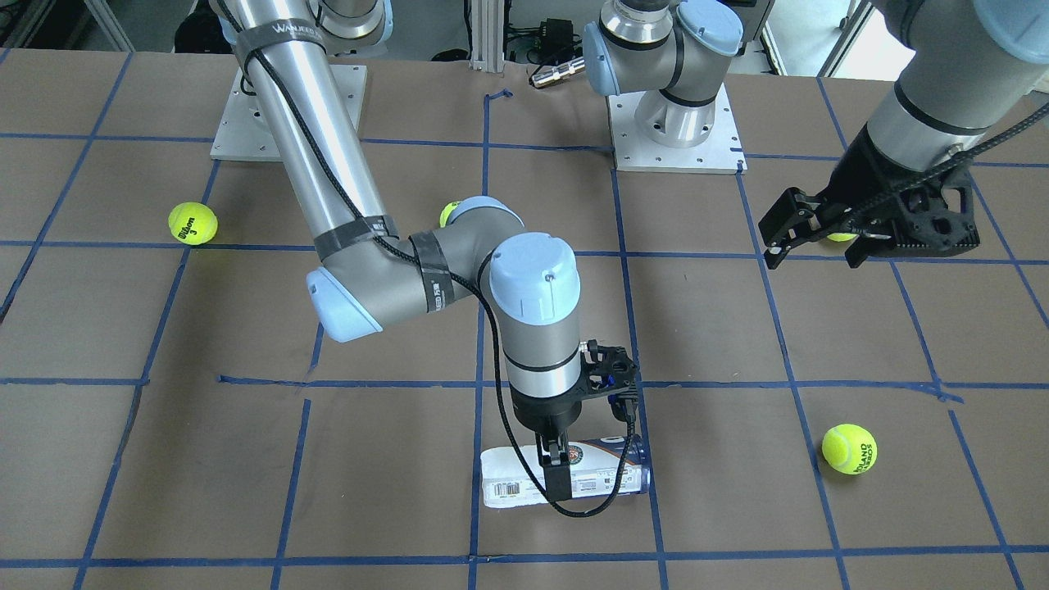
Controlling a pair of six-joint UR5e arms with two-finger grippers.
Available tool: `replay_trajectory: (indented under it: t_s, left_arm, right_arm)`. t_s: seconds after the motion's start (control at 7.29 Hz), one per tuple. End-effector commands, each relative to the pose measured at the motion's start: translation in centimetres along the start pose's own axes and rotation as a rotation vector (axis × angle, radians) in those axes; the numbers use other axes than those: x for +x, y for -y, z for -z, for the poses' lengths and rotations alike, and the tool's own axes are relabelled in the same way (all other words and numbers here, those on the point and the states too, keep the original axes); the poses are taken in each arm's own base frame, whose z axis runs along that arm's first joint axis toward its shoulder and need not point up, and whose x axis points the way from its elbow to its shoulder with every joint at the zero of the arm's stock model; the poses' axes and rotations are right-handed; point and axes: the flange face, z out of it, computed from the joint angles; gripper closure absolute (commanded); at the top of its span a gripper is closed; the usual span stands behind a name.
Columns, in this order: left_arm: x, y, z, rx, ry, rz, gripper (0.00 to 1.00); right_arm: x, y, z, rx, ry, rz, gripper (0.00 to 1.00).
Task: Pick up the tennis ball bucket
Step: 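Carry the can with the right gripper toward the left gripper and set it down, then raise the right gripper away while the left gripper reaches to the can's end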
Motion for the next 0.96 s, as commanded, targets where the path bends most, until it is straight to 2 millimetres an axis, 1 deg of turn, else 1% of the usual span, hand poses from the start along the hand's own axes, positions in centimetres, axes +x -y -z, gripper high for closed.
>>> replay_trajectory:
  t_s: [0.0,0.14,0.27,0.41,0.55,0.69,0.82]
  left_arm:
    - [0.9,0.8,-1.6,-0.009,-0.116,0.002,0.0]
    - [1.0,2.0,-3.5,-0.01,-0.158,0.008,0.0]
    - [1.5,4.2,-6.3,0.026,-0.246,0.007,0.0]
    - [1.8,5.9,-9.5,0.068,-0.311,0.016,0.0]
    - [2.3,7.0,-12.4,0.088,-0.393,0.015,0.0]
    - [2.7,8.1,-14.8,0.074,-0.464,0.03,0.0]
    - [3.0,9.2,-16.4,0.078,-0.524,0.068,0.0]
  right_arm:
    - [3.0,-2.7,8.3,0.008,-0.111,-0.103,0.0]
    - [4.5,-6.0,10.0,-0.009,-0.11,-0.236,0.0]
    - [5.7,-8.5,12.7,-0.004,-0.12,-0.451,0.0]
    - [6.4,-10.1,15.5,0.01,-0.149,-0.639,0.0]
    - [6.9,-11.9,16.7,-0.002,-0.148,-0.8,0.0]
    - [6.3,-14.0,19.6,-0.062,-0.086,-0.895,0.0]
    - [4.5,-17.7,21.7,-0.202,0.063,-1.018,0.0]
